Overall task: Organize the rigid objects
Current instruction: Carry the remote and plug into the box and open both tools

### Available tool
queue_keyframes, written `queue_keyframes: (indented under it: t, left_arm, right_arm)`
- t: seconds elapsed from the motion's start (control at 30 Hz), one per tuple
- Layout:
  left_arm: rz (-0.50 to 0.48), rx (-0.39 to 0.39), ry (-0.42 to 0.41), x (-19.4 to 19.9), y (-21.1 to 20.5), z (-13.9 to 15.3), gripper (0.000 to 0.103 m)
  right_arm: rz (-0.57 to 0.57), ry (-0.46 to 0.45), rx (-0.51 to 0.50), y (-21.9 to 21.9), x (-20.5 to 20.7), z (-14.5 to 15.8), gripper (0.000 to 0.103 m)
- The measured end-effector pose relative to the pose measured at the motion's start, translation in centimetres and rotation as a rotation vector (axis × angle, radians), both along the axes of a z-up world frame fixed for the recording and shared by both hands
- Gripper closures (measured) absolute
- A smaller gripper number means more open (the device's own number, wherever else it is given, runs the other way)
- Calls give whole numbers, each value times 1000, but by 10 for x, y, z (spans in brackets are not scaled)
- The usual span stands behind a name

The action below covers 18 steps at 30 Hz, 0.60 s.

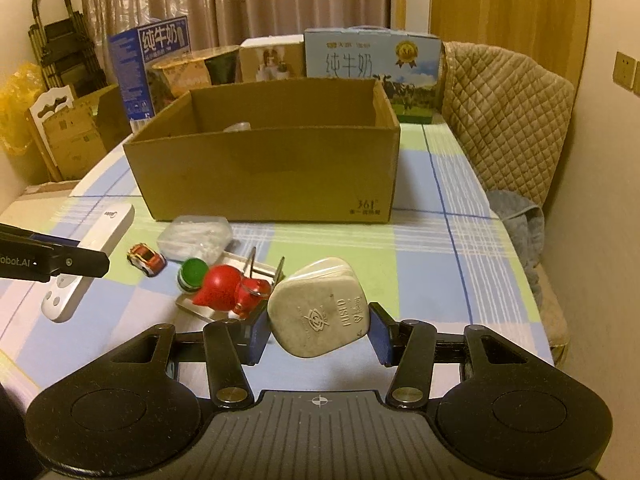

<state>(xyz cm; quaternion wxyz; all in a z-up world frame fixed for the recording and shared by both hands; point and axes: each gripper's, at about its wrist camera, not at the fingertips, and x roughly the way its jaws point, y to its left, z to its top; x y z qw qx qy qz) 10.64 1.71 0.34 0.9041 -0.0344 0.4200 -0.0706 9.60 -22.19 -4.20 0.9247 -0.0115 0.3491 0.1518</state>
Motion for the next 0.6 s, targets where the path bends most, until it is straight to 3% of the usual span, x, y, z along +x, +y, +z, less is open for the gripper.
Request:
queue_keyframes:
  t: [0.37, 0.6]
  left_arm:
    - [11, -17, -34, -4, 3, 16, 67]
    - [-1, -27, -62, 16, 6, 31, 67]
  right_arm:
    - [6, -28, 4, 3, -2, 18, 55]
    - [17, -48, 18, 7, 18, 33, 55]
